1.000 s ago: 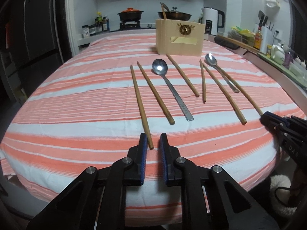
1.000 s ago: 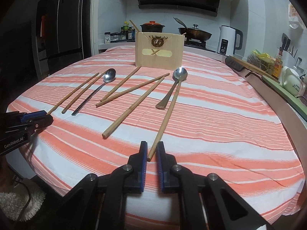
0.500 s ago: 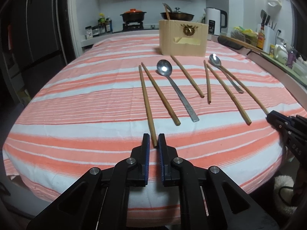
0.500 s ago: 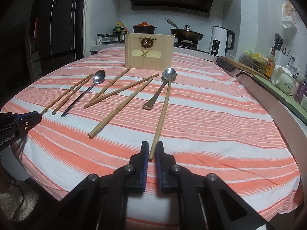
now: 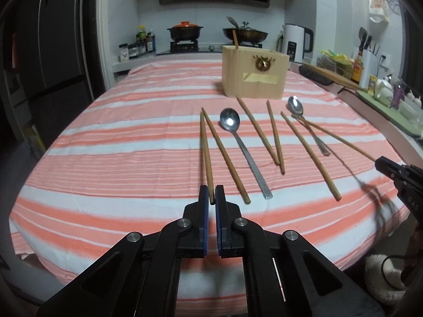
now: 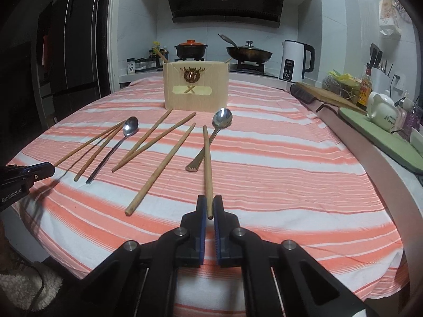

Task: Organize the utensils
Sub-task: 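Close the left tool on a chopstick while the right tool grasps another, then lift both held chopsticks and carry them over the wooden holder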

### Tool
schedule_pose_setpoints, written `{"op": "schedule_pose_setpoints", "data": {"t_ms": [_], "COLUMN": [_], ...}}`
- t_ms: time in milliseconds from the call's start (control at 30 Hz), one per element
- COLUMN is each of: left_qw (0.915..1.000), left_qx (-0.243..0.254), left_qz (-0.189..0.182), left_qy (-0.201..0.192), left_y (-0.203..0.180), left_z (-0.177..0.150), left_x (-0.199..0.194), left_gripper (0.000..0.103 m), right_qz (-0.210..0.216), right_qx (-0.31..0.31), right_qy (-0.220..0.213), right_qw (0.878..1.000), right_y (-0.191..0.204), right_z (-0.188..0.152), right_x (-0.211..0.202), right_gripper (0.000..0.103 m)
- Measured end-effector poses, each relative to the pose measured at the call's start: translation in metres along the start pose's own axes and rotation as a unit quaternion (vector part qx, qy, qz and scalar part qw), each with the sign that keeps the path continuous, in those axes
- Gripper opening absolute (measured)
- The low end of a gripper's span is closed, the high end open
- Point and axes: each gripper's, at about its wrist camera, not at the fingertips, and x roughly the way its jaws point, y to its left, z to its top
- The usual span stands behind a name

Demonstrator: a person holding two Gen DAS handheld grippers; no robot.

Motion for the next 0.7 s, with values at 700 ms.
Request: {"op": "schedule_pose_setpoints", "data": {"t_ms": [700], "left_qw": [0.9930], "left_qx": [-0.031], "left_qz": [-0.042], "left_qy": [-0.106], "left_y": [0.031], "left_z": [0.098], "left_x": [-0.053], "left_gripper": [0.002], "right_qz": [0.013], "right_qx": [-0.004], "right_qy": [-0.131], "right_qw": [0.991], "right_y": [-0.022], "right_z": [0.110], "right_x": [-0.043], "right_gripper": [0.005]}}
